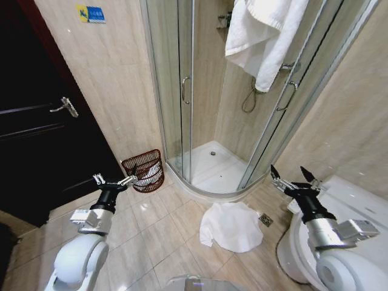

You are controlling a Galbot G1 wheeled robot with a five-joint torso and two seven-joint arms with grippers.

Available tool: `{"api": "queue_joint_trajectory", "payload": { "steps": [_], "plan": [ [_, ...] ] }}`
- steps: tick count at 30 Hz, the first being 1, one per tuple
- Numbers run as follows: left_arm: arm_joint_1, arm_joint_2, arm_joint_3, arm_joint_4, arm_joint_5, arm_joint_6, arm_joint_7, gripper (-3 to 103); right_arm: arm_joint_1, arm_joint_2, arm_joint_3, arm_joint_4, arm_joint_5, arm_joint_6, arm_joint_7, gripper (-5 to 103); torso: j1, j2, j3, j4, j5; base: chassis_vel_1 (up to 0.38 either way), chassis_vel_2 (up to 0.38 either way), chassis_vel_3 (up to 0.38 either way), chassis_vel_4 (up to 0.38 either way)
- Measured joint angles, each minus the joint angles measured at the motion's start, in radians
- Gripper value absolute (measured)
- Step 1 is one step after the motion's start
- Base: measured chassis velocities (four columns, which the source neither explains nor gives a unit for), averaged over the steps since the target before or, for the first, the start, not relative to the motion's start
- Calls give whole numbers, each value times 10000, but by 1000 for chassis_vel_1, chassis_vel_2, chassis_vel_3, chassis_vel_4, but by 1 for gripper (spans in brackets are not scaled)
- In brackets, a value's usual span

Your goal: Discard the used towel into the hamper.

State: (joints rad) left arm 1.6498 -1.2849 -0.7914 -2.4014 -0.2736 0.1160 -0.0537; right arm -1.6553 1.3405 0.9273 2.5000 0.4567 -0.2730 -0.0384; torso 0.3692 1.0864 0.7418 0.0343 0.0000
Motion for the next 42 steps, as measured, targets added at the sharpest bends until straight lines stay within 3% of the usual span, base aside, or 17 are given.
{"api": "queue_joint_trajectory", "payload": {
  "steps": [22, 26, 34, 37, 42],
  "plan": [
    [180, -101, -40, -86, 55, -35, 34, 100, -191, 58, 65, 0, -25, -44, 19, 100, 492, 1083, 592, 0, 0, 0, 0, 0, 0],
    [181, -93, 7, -76, -26, -281, 23, 100, -150, 83, 47, 0, 16, -45, 29, 100, 594, 1301, 707, -1, 0, 0, 0, 0, 0],
    [402, -298, 226, 83, 2, -1148, 1, 100, 999, -1122, 176, 0, 1134, -387, 1221, 100, 660, 1446, 790, 0, 1, 0, 0, 0, 0],
    [583, -402, 348, 117, -2, -1580, 55, 100, 1533, -1822, 279, 0, 1959, -408, 1794, 100, 659, 1441, 788, 2, 2, 0, 0, 0, 0],
    [696, -321, 706, 6, -96, -1563, -48, 100, 2132, -2609, 391, 1, 2867, -43, 2000, 100, 649, 1422, 776, -4, 5, 0, 0, 0, 0]
  ]
}}
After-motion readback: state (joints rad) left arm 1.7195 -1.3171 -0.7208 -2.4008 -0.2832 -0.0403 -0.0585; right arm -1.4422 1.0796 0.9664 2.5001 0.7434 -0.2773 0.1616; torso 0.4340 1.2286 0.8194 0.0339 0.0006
